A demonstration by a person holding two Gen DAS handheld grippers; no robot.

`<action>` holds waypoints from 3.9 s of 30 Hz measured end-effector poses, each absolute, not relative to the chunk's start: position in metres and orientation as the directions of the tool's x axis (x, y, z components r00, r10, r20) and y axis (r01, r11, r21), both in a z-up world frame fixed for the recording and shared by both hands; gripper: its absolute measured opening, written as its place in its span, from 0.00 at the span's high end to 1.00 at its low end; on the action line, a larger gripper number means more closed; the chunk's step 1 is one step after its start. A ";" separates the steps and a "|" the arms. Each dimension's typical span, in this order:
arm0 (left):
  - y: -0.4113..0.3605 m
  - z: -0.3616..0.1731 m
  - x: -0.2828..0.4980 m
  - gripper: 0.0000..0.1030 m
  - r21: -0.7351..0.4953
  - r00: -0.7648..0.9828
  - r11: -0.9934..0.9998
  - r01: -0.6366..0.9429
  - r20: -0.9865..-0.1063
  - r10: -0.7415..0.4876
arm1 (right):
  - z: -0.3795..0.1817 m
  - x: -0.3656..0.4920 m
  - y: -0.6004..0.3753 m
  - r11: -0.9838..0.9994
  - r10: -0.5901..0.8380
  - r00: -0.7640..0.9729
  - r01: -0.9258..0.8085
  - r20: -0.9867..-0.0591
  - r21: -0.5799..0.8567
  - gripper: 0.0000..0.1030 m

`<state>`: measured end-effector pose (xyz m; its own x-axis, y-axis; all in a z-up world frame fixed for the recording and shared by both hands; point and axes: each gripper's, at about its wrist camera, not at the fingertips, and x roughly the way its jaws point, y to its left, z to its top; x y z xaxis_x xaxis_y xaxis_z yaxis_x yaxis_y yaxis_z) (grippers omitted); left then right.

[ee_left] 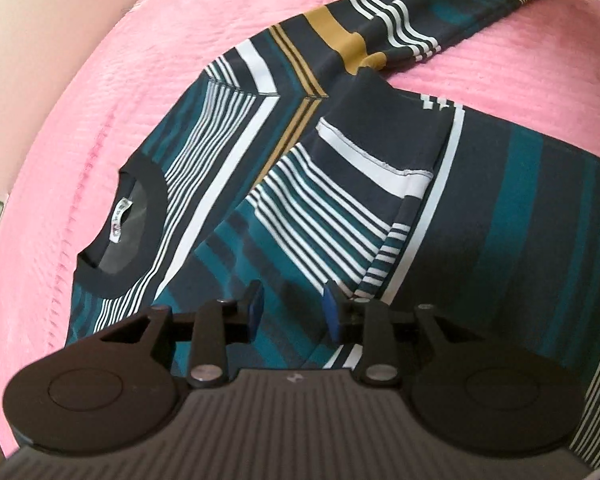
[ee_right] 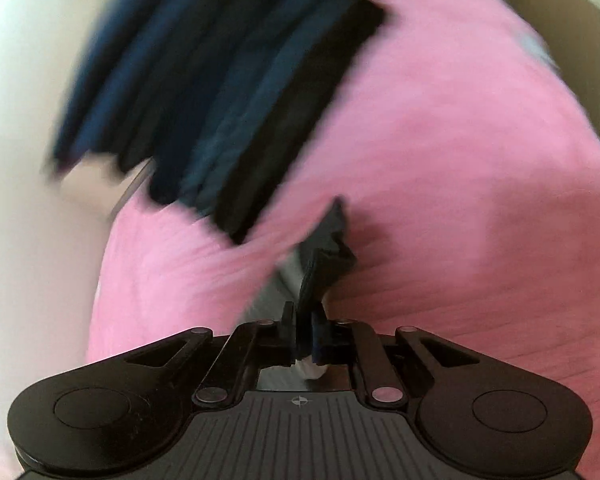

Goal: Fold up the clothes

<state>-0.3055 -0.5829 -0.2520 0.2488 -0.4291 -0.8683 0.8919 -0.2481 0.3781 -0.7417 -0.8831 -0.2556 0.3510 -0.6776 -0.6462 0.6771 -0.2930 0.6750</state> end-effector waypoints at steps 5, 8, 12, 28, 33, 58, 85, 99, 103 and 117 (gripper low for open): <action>-0.567 -0.236 -0.287 0.71 0.383 0.279 -0.170 0.908 -0.855 -0.437 | -0.157 -0.607 -0.885 0.156 -0.683 0.527 0.782 -0.507 0.603 0.93; -0.549 -0.226 -0.266 0.70 0.378 0.301 -0.096 0.921 -0.846 -0.441 | -0.103 -0.501 -0.853 0.454 -0.620 0.692 0.701 -0.370 0.550 0.93; -0.513 -0.217 -0.231 0.70 0.372 0.340 0.009 0.928 -0.838 -0.425 | -0.078 -0.355 -0.768 0.748 -0.381 0.884 0.467 -0.272 0.471 0.92; -0.399 -0.205 -0.061 0.70 0.205 0.343 0.369 0.907 -0.866 -0.364 | -0.192 -0.304 -0.685 0.753 -0.228 0.678 0.578 -0.699 0.314 0.07; -0.471 -0.207 -0.030 0.71 -0.007 0.222 0.417 0.909 -0.838 -0.499 | -0.196 -0.367 -0.734 0.632 -0.365 0.558 0.736 -0.745 0.242 0.07; -0.565 -0.193 -0.006 0.96 -0.042 0.289 0.492 0.870 -0.764 -0.577 | -0.224 -0.405 -0.794 0.639 -0.333 0.521 0.738 -0.786 0.217 0.07; -0.487 -0.235 -0.089 0.80 0.091 0.248 0.374 0.923 -0.884 -0.397 | -0.248 -0.466 -0.772 0.630 -0.237 0.427 0.751 -0.873 0.197 0.07; -0.400 -0.250 -0.169 0.76 0.121 0.276 0.436 0.892 -0.909 -0.312 | -0.232 -0.533 -0.719 0.637 -0.232 0.375 0.756 -0.898 0.151 0.07; -0.369 -0.263 -0.187 0.75 0.108 0.244 0.382 0.918 -0.913 -0.328 | -0.246 -0.539 -0.682 0.690 -0.210 0.346 0.715 -0.915 0.112 0.07; -0.320 -0.267 -0.223 0.74 0.230 0.300 0.204 0.951 -0.840 -0.451 | -0.257 -0.571 -0.665 0.839 -0.195 0.408 0.541 -0.892 0.064 0.00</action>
